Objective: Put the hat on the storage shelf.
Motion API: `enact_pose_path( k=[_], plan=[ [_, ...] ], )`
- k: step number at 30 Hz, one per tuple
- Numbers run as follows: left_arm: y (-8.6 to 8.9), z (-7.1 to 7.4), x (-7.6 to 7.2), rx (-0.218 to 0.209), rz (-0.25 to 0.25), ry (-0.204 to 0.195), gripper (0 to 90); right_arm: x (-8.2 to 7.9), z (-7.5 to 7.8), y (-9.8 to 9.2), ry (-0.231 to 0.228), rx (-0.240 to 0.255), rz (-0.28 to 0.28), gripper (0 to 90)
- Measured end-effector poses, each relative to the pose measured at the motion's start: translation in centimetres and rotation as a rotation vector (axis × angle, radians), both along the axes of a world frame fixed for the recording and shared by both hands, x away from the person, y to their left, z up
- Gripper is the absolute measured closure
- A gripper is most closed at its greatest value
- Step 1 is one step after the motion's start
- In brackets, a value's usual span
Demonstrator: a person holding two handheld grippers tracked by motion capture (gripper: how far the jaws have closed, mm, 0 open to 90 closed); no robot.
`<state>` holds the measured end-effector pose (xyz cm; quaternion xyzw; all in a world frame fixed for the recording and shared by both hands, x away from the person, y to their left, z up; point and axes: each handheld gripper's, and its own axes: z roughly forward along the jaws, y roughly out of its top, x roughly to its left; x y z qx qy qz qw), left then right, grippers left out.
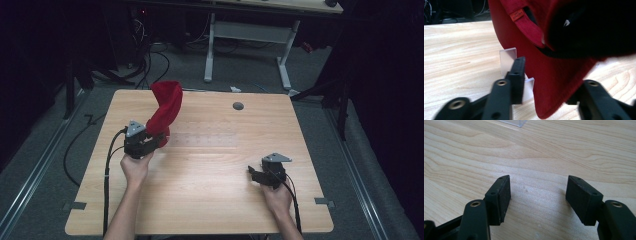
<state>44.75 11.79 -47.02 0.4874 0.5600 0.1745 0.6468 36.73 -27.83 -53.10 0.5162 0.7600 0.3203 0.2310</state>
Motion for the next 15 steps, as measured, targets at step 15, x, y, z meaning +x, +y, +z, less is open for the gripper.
enact_pose_path(
  k=[15],
  plan=[
    [0.4,1.1,-1.5,0.022,-0.037,0.007,28.6,0.0,0.0,0.0,0.001,0.0,0.0,37.0]
  ],
)
